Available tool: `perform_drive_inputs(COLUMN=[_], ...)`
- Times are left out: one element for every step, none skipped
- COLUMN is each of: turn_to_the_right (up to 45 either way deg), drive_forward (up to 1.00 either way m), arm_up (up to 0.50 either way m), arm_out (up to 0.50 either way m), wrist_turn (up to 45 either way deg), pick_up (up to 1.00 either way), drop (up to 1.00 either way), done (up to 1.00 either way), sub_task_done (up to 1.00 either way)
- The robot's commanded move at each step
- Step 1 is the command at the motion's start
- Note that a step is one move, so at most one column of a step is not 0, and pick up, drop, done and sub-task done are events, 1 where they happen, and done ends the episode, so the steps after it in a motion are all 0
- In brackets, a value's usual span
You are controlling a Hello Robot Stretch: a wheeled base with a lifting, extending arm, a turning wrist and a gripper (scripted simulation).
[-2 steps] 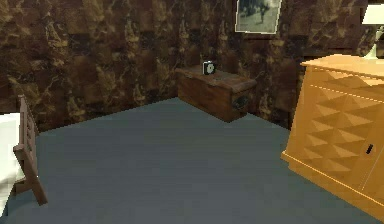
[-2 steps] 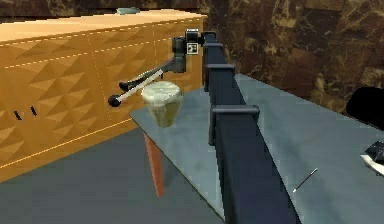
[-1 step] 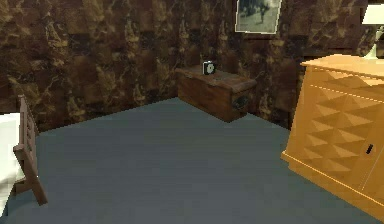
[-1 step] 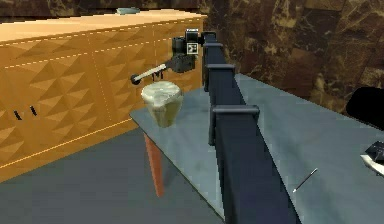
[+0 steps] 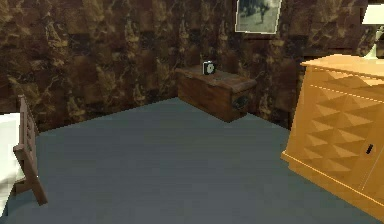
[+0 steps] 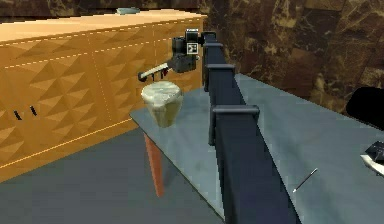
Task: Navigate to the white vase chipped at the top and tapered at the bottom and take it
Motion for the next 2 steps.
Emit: perform_drive_inputs(turn_to_the_right=[0.0,0.0], drive_forward=[0.0,0.0], arm_up=[-0.12,0.0], arm_out=[0.0,0.0], wrist_turn=[0.0,0.0], pick_up=[0.0,1.0], drop=[0.0,0.0], done=[0.0,0.0], sub_task_done=[0.0,0.0])
